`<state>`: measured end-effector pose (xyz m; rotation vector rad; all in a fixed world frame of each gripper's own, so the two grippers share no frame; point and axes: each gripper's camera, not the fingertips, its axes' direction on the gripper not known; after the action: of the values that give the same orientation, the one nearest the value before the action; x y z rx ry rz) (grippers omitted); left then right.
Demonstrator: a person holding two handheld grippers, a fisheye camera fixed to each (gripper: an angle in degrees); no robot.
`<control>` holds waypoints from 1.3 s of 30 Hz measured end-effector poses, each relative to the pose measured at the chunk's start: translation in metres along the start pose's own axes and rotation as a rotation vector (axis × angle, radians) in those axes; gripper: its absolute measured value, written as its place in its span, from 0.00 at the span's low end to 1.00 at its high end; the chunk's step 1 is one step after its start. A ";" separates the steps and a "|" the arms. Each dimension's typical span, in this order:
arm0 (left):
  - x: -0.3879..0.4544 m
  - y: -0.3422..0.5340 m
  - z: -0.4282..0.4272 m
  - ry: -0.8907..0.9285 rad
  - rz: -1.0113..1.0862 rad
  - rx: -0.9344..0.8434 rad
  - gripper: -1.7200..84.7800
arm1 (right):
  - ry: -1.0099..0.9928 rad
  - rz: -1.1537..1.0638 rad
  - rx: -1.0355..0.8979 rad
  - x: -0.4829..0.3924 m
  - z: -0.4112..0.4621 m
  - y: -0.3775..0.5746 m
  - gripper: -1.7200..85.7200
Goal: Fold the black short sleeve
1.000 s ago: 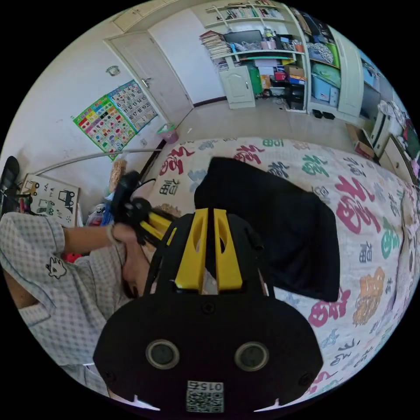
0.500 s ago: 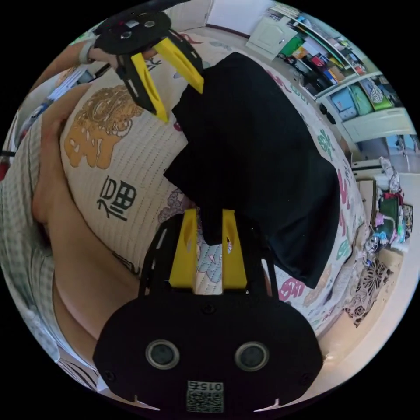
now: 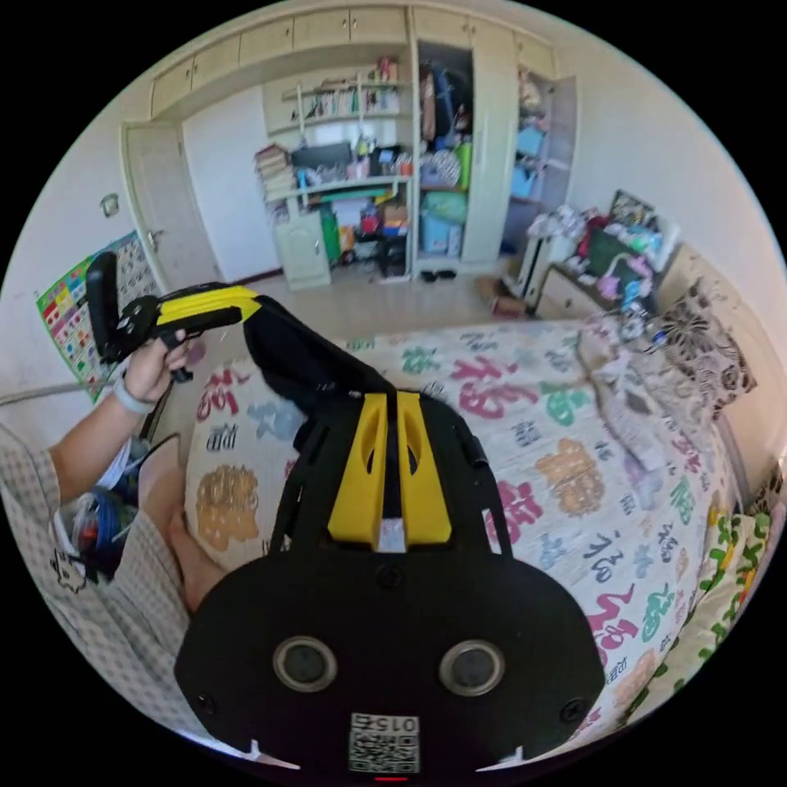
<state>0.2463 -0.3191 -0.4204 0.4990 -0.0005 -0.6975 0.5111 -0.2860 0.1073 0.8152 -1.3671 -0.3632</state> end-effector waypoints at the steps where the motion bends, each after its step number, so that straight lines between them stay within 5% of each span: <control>1: 0.009 -0.020 -0.029 -0.052 -0.001 0.075 0.03 | 0.077 0.012 0.102 -0.004 -0.039 -0.007 0.02; 11: 0.109 -0.112 -0.259 -0.401 -0.065 0.680 0.03 | 0.352 0.081 0.823 -0.039 -0.313 0.019 0.02; 21: 0.140 -0.146 -0.325 -0.492 0.085 0.859 0.03 | 0.557 0.018 1.124 -0.020 -0.409 0.041 0.03; 27: 0.104 -0.173 -0.240 -0.494 0.133 0.727 0.03 | 0.605 -0.024 1.001 0.062 -0.370 -0.005 0.03; 33: 0.022 -0.225 -0.030 -0.464 0.102 0.379 0.03 | 0.468 0.054 0.570 0.223 -0.230 -0.121 0.05; 35: -0.023 -0.221 0.069 -0.380 0.032 0.175 0.04 | 0.271 0.155 0.295 0.306 -0.145 -0.145 0.07; 39: -0.080 -0.140 0.153 -0.101 -0.097 -0.090 0.06 | 0.106 0.145 0.116 0.370 -0.062 -0.087 0.07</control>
<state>0.0736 -0.4289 -0.3336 0.3793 -0.0398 -0.8137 0.6645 -0.5731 0.3130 0.8137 -1.3482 -0.1272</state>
